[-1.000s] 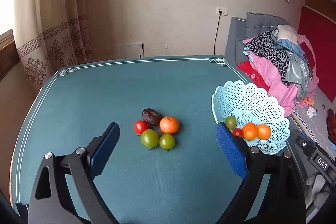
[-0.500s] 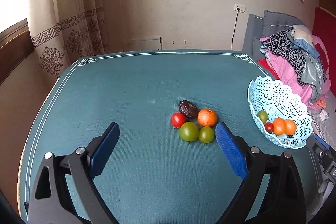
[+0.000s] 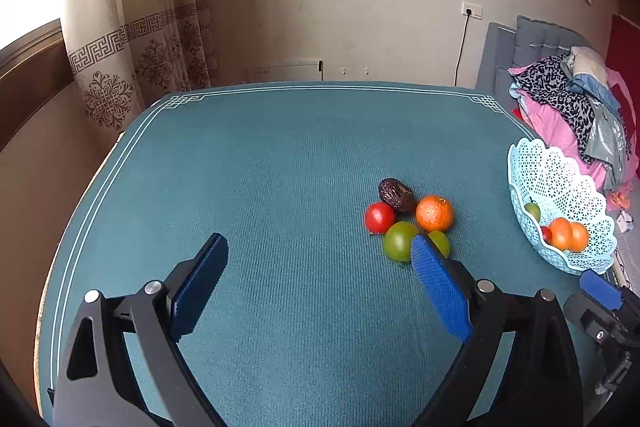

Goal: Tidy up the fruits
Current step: 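Move both open grippers back toward the cluster of tomatoes, then grasp a green tomato with the right gripper while the left gripper grasps another green tomato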

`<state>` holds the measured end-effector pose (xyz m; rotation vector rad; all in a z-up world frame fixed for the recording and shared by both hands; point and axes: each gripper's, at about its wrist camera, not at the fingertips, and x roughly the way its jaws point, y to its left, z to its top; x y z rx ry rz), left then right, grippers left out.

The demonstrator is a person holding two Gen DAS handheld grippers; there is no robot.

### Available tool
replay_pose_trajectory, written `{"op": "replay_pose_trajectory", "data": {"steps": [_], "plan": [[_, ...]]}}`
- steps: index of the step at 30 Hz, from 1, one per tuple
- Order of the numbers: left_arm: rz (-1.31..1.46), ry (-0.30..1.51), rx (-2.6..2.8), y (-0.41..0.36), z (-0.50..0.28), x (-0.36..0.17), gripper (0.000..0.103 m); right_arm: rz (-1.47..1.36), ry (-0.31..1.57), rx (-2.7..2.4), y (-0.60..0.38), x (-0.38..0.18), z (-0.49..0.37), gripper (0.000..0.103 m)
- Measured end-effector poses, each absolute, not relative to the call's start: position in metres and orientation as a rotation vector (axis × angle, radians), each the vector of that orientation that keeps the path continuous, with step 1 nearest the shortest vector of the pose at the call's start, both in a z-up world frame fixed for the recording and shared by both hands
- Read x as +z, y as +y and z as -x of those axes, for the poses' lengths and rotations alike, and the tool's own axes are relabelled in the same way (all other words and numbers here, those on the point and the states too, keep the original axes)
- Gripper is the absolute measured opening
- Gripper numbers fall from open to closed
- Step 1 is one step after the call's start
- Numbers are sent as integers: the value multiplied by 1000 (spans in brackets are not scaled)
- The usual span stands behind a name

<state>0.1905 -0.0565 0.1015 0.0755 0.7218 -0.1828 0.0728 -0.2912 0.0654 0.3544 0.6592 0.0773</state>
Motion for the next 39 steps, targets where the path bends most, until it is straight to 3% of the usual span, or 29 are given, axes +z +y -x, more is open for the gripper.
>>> {"op": "replay_pose_trajectory", "data": {"steps": [5, 10, 26, 33, 39], "plan": [[-54, 733, -177, -49, -197, 96, 94, -275, 673, 142, -266, 65, -90, 66], [-54, 733, -174, -43, -199, 94, 94, -232, 753, 207, -246, 49, -123, 54], [-43, 749, -159, -31, -209, 86, 94, -166, 828, 171, -228, 21, -198, 46], [-48, 762, -152, -32, -212, 82, 94, -188, 849, 207, -231, 17, -210, 31], [-63, 771, -146, -37, -216, 80, 94, -184, 846, 290, -220, 16, -202, 30]]}}
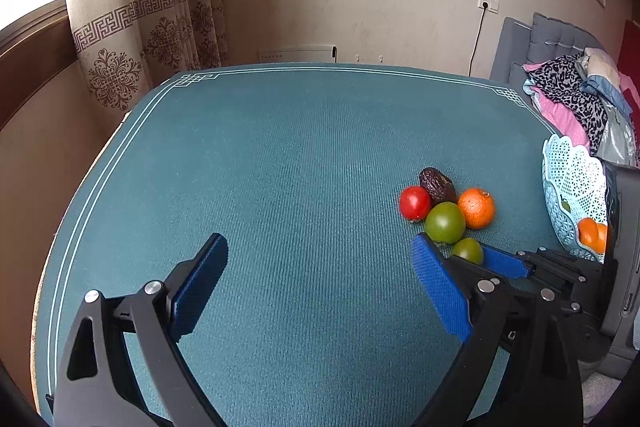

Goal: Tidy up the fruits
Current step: 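Grasp a green tomato with the right gripper while the left gripper grasps another green tomato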

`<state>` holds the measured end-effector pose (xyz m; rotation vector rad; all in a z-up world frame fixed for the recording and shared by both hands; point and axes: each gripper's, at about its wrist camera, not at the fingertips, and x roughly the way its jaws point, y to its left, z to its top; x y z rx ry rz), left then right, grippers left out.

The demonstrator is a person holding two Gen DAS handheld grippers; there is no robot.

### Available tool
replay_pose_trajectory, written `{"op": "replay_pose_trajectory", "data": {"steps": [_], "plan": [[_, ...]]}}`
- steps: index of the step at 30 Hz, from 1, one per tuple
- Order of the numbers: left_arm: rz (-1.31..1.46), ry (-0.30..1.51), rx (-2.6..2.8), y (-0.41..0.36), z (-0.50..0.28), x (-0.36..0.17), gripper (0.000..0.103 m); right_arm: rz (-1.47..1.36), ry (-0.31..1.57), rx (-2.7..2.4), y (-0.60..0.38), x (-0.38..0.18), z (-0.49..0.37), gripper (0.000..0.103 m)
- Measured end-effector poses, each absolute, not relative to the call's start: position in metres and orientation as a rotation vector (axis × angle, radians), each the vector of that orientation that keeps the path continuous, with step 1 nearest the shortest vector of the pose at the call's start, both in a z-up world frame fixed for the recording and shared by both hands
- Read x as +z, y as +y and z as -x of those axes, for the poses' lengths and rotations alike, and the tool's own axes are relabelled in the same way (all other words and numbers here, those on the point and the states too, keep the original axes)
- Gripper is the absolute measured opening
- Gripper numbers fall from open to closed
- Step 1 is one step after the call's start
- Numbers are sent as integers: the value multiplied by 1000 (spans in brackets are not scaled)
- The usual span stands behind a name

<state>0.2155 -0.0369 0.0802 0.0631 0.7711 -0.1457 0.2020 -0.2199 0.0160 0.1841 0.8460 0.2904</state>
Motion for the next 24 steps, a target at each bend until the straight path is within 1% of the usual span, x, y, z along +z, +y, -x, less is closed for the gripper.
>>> {"op": "replay_pose_trajectory", "data": {"steps": [6, 15, 17, 18, 19, 24], "plan": [[-99, 766, -159, -52, -216, 84, 94, -184, 837, 307, -220, 19, -186, 30], [-174, 784, -230, -93, -224, 81, 94, -224, 802, 261, -247, 26, -156, 30], [-192, 796, -252, -102, -226, 78, 93, -230, 792, 261, -252, 29, -148, 30], [-200, 803, -263, -106, -227, 76, 91, -233, 788, 262, -254, 30, -145, 30], [-206, 813, -271, -111, -228, 74, 86, -237, 786, 262, -256, 30, -142, 30], [-208, 872, -301, -124, -238, 63, 72, -243, 757, 249, -264, 36, -128, 30]]}}
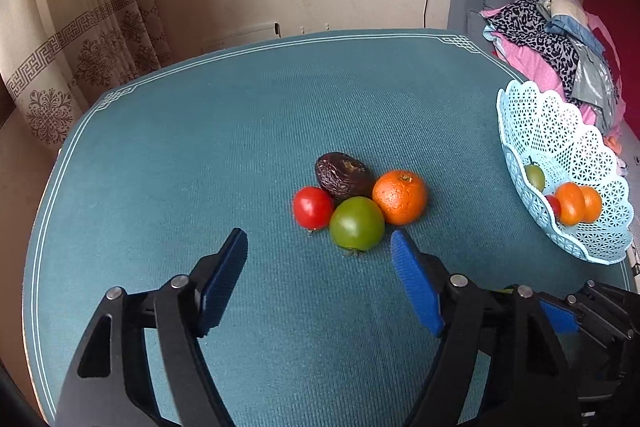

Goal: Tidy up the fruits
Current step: 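Grasp a green tomato with the right gripper while the left gripper grasps another green tomato, then carry both green tomatoes to the white basket while the right gripper releases its tomato inside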

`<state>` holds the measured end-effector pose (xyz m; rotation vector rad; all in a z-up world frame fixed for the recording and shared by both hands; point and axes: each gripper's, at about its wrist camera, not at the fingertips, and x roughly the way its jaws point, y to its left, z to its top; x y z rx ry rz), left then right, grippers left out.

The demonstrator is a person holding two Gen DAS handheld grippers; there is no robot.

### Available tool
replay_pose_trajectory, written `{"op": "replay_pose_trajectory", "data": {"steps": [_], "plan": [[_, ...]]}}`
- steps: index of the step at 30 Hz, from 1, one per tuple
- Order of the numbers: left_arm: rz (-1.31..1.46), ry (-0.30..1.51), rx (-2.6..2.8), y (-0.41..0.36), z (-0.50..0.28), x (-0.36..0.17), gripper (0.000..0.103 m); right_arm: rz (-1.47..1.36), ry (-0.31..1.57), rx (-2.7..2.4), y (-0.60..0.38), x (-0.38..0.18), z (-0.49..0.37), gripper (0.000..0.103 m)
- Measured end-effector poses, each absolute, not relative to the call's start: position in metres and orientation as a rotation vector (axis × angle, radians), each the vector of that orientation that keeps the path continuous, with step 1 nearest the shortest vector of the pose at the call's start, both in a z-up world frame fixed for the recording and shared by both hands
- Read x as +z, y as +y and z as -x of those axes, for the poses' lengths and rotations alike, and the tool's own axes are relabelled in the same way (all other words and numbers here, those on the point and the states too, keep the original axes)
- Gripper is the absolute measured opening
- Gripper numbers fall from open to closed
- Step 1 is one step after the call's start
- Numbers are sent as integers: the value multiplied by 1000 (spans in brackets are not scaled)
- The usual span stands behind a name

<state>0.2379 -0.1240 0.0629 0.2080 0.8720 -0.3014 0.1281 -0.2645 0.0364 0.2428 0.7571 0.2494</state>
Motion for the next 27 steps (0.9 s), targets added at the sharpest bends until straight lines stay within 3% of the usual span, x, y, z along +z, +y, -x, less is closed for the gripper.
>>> {"op": "replay_pose_trajectory", "data": {"steps": [7, 20, 21, 22, 27], "plan": [[-199, 919, -328, -135, -250, 52, 58, -277, 735, 239, -277, 39, -120, 30], [-190, 929, -336, -140, -265, 40, 50, -333, 697, 217, -298, 49, -111, 30], [-190, 927, -341, -139, -263, 40, 46, -338, 692, 210, -300, 50, -111, 30], [-184, 930, -355, -139, -261, 40, 33, -343, 688, 204, -300, 50, -110, 30], [-166, 933, -348, -136, -254, 41, 34, -359, 660, 165, -308, 57, -105, 30]]}}
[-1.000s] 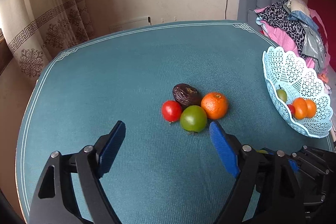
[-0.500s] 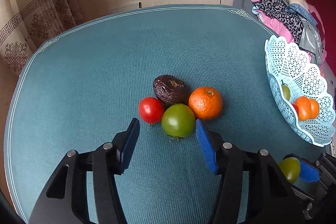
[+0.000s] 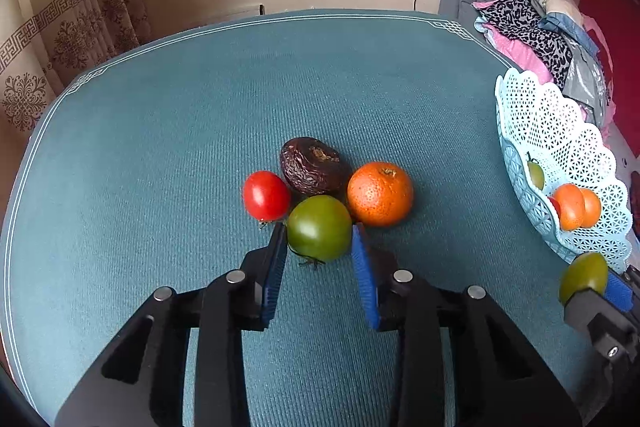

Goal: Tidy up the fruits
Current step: 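Carry both green tomatoes to the white basket while the right gripper releases its tomato inside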

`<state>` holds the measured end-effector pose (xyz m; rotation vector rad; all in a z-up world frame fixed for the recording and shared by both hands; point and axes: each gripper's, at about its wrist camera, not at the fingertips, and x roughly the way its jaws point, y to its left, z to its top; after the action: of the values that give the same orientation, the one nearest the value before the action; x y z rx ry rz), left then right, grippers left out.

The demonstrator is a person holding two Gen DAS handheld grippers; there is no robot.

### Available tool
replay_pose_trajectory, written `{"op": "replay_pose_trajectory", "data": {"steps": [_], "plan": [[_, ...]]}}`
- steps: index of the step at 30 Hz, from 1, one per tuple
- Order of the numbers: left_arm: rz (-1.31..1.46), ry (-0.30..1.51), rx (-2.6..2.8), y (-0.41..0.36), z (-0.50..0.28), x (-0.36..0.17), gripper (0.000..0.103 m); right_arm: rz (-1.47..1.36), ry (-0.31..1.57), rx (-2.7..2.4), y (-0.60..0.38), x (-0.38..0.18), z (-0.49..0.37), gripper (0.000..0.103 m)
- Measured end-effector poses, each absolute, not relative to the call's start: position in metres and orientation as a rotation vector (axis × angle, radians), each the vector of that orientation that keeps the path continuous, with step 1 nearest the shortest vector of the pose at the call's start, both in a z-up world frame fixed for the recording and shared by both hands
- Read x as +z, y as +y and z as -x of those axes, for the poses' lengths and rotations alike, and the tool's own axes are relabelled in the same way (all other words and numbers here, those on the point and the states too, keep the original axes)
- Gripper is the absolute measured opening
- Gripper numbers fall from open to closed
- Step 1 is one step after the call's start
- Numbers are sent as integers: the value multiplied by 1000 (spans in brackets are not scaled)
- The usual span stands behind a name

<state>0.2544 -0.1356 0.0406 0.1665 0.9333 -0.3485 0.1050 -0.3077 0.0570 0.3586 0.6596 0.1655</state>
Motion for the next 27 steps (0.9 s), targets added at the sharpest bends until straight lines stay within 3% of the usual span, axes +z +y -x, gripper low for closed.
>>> {"op": "replay_pose_trajectory", "data": {"steps": [27], "plan": [[-176, 796, -395, -153, -193, 94, 34, -398, 597, -66, -378, 57, -73, 30]]}}
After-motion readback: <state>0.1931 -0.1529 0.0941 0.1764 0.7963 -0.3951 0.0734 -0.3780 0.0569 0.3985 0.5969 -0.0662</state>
